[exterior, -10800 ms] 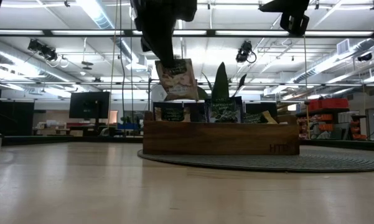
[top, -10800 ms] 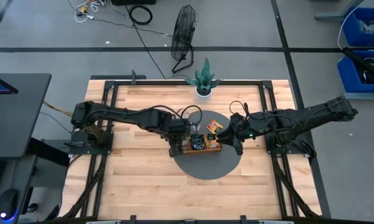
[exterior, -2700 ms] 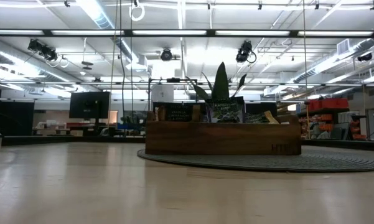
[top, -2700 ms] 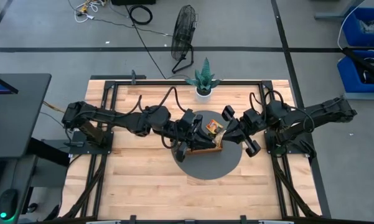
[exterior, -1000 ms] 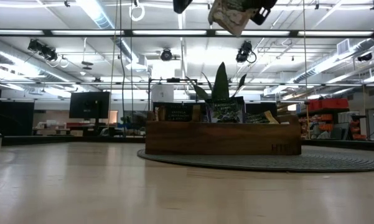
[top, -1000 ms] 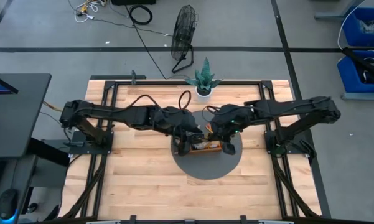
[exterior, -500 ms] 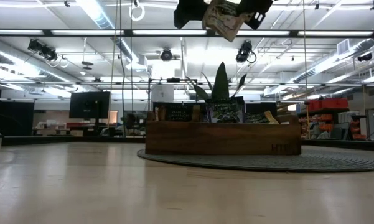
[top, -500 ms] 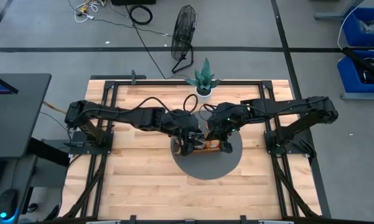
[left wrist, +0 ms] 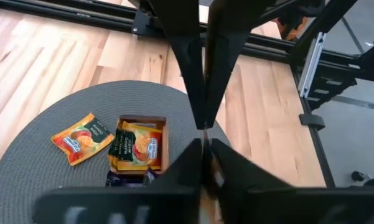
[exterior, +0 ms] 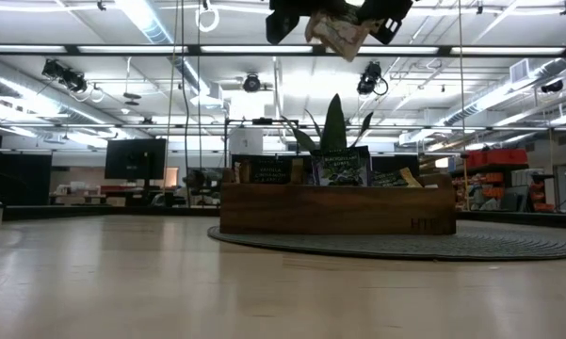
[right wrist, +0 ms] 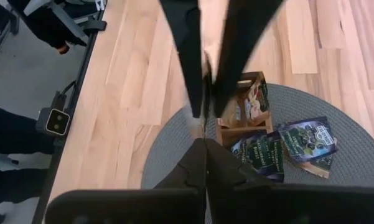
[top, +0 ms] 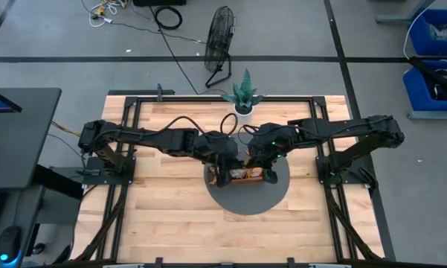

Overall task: Pick & Place Tea
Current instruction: Put the brown tea bag into the left section of the wooden organizer

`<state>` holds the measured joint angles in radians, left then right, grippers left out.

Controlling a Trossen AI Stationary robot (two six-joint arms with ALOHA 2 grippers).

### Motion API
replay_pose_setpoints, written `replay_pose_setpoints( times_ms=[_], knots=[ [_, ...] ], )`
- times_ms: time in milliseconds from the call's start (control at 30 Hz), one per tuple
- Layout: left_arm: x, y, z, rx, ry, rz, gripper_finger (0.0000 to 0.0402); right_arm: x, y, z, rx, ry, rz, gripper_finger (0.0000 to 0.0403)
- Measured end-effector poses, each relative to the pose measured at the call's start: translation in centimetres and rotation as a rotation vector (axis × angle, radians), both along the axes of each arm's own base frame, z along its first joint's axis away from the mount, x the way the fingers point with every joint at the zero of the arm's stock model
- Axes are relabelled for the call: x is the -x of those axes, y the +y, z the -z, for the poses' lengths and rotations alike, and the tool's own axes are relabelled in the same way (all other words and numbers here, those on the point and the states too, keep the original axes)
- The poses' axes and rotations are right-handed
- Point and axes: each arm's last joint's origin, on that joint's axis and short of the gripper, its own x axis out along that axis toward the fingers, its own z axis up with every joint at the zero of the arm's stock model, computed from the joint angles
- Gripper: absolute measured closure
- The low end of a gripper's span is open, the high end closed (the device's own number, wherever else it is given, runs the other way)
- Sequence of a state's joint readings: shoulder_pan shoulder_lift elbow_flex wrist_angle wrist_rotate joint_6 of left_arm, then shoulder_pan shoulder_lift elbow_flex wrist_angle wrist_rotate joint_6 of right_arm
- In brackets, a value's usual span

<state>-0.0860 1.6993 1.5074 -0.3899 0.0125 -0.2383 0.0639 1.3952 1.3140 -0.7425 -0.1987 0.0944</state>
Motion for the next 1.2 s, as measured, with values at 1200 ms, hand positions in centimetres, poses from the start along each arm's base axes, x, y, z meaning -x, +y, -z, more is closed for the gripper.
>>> replay_pose_setpoints(
  times_ms=[1200],
  knots=[
    [3.6,-6.9,4.5,-0.123,-0.116,-0.325,0.04,7.7,-1.1,2.2,-0.049,0.088,0.352,0.025]
  ],
)
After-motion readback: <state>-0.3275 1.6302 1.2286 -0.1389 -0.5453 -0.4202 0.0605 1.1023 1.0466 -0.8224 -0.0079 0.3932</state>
